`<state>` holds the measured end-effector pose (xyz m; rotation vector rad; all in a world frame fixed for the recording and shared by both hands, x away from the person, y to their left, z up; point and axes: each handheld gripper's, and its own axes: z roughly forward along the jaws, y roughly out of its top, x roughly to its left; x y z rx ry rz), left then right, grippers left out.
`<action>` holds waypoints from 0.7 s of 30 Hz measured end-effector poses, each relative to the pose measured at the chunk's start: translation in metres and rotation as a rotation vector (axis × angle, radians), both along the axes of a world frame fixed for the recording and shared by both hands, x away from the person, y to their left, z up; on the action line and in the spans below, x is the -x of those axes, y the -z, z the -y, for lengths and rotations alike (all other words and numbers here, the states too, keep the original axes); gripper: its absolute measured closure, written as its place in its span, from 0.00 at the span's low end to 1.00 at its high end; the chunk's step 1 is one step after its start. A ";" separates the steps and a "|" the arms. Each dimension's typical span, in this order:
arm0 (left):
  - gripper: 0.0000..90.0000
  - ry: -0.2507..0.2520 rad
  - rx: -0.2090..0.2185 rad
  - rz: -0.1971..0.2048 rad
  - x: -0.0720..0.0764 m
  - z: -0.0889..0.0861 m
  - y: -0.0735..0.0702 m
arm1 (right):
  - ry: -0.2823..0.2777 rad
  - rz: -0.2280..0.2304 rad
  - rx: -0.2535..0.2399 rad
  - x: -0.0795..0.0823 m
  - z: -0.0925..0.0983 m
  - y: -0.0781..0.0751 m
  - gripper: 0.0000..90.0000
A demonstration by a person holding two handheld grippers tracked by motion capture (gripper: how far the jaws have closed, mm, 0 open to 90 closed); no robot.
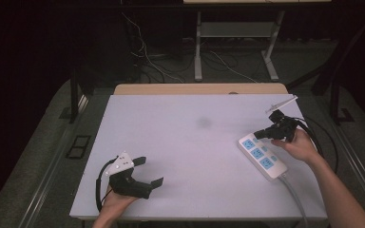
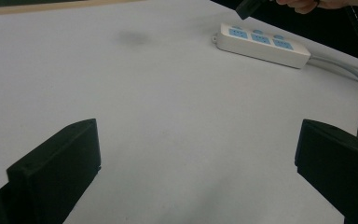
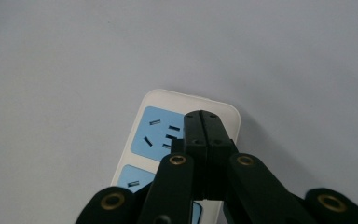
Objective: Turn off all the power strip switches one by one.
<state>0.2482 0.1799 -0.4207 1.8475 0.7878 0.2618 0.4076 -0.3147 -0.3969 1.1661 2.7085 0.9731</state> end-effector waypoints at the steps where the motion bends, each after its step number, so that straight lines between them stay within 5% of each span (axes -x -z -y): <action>1: 0.00 0.000 0.001 -0.001 0.000 0.000 0.000 | -0.002 0.000 0.000 -0.001 0.000 0.001 1.00; 21: 0.00 0.006 -0.004 -0.001 0.000 0.001 0.000 | -0.002 -0.007 0.028 -0.005 -0.005 0.014 1.00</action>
